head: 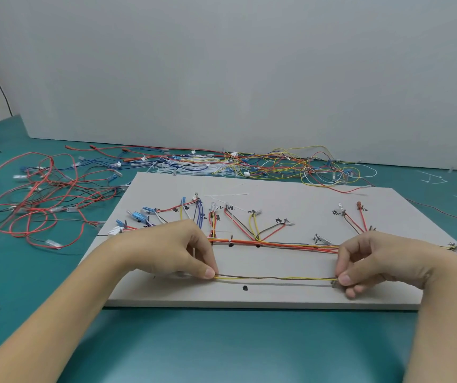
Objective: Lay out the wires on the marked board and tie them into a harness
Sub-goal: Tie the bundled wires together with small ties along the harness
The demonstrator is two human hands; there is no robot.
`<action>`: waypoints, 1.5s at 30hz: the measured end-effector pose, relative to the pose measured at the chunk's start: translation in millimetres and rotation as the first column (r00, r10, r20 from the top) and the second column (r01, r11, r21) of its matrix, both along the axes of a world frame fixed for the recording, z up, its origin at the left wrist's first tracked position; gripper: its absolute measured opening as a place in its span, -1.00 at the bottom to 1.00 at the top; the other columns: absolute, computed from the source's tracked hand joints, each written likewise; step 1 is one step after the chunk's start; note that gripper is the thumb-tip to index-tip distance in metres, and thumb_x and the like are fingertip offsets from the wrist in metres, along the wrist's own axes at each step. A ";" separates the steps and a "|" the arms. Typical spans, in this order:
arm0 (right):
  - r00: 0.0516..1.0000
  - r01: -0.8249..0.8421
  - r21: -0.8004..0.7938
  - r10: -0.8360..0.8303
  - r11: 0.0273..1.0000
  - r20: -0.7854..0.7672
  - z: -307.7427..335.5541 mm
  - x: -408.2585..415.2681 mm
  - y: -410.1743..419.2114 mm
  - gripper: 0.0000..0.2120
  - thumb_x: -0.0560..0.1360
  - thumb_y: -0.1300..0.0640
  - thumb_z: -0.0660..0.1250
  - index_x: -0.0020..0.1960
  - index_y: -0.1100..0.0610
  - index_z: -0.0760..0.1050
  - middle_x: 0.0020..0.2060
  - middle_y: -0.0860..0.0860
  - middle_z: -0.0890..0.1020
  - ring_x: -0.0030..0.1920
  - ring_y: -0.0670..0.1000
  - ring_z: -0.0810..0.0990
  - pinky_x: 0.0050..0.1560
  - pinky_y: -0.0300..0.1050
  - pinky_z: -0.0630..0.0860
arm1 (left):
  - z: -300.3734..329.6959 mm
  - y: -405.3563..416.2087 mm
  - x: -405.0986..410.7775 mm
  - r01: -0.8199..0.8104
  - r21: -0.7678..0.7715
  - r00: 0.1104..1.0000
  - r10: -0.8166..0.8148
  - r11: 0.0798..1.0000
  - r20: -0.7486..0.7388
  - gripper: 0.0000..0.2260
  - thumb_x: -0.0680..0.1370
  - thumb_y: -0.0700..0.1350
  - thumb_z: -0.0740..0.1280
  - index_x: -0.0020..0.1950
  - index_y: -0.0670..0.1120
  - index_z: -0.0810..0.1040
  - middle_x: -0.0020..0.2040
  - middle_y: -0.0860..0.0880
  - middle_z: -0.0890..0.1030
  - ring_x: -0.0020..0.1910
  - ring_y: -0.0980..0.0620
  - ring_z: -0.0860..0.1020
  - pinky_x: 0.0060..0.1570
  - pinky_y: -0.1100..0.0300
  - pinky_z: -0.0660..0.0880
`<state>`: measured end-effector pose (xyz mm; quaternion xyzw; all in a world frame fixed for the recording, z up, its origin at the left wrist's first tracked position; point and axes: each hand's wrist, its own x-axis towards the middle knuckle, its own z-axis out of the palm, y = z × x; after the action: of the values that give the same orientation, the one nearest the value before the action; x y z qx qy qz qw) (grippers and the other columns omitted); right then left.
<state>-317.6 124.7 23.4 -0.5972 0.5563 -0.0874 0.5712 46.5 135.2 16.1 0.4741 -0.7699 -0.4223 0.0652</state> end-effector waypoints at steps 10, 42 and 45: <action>0.992 -0.013 -0.060 0.005 0.998 -0.122 4.7 8.4 4.1 -0.85 0.25 0.30 0.56 -0.28 0.17 0.61 -0.38 0.10 0.59 -0.46 -0.04 0.46 -0.55 -0.26 0.33 | -0.4 -0.6 1.6 0.007 -0.007 1.000 -0.007 1.000 0.013 -0.94 0.50 -0.05 0.45 -0.15 0.06 0.72 -0.36 0.11 0.61 -0.39 0.17 0.46 -0.36 0.34 0.36; 0.887 -0.418 -0.380 0.280 0.825 -0.368 10.2 138.6 1.7 -0.86 0.33 0.04 0.56 -0.16 0.04 0.66 -0.30 -0.11 0.67 -0.38 -0.19 0.51 -0.34 -0.31 0.44 | -1.1 -2.5 1.7 0.002 -0.040 1.000 -0.002 0.999 0.013 -0.87 0.48 -0.10 0.46 -0.16 0.15 0.71 -0.47 0.16 0.51 -0.44 0.16 0.42 -0.37 0.26 0.32; 0.867 -0.452 -0.368 0.304 0.813 -0.394 5.1 153.4 0.9 -0.95 0.36 0.13 0.51 -0.21 0.09 0.67 -0.41 -0.12 0.64 -0.39 -0.16 0.51 -0.30 -0.23 0.47 | -1.3 -2.0 0.1 -0.004 -0.060 1.000 0.006 0.998 0.017 -0.87 0.48 -0.11 0.46 -0.17 0.15 0.71 -0.47 0.16 0.51 -0.43 0.18 0.42 -0.36 0.30 0.32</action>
<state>-164.2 125.6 28.5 -0.8180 0.4735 0.0007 0.3268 46.6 133.2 14.8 0.4774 -0.7816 -0.3946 0.0739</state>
